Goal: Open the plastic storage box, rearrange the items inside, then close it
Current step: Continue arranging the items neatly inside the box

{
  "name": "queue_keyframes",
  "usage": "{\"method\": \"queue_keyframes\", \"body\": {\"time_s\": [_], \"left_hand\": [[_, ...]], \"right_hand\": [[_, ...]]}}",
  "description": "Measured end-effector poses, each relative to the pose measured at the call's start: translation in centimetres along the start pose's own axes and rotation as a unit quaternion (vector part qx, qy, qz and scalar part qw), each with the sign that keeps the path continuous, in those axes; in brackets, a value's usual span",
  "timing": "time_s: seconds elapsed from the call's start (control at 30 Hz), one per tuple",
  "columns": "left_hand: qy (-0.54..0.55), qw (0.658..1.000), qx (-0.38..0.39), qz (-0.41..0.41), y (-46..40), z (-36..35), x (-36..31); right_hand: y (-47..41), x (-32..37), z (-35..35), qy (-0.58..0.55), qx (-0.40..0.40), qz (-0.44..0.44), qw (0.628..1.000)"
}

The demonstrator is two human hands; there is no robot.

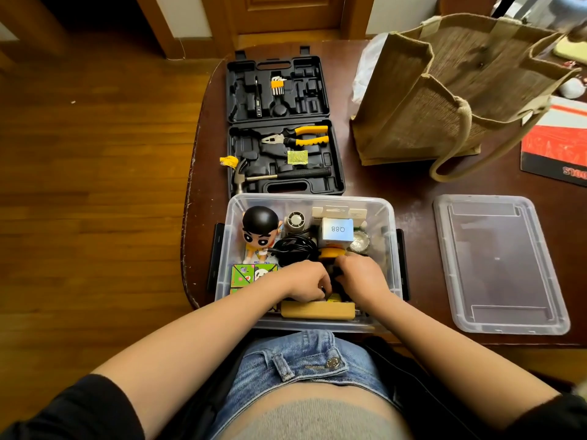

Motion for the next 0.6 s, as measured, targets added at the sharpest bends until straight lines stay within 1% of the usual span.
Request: {"method": "queue_keyframes", "body": {"time_s": [0.1, 0.2, 0.3, 0.37, 0.47, 0.6], "left_hand": [[0.004, 0.999, -0.047, 0.023, 0.4, 0.3, 0.4], [0.008, 0.997, -0.069, 0.029, 0.6, 0.5, 0.8], [0.007, 0.996, -0.084, 0.026, 0.6, 0.7, 0.6], [-0.002, 0.995, -0.101, 0.026, 0.3, 0.8, 0.5], [-0.044, 0.995, -0.084, 0.036, -0.5, 0.6, 0.5], [-0.100, 0.993, -0.040, 0.042, -1.4, 0.2, 0.2]], "right_hand": [[0.7, -0.8, 1.2, 0.020, 0.002, -0.045, 0.999], [1.5, -0.9, 1.9, 0.046, 0.019, -0.057, 0.997], [0.9, -1.4, 2.8, 0.009, -0.024, -0.080, 0.996], [-0.2, -1.4, 3.1, 0.000, -0.033, -0.090, 0.995], [-1.5, -0.8, 3.1, 0.023, -0.004, -0.091, 0.996], [-2.2, -1.0, 2.9, 0.028, -0.009, -0.084, 0.996]]}}
Point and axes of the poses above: each hand's wrist, its own y-axis away from the middle knuckle, its own z-axis out of the back of the hand, x = y × z, the point moved 3 cm from there along -y, towards the middle knuckle, and after that the axes turned 9 degrees about -z, right-handed, at the moved point
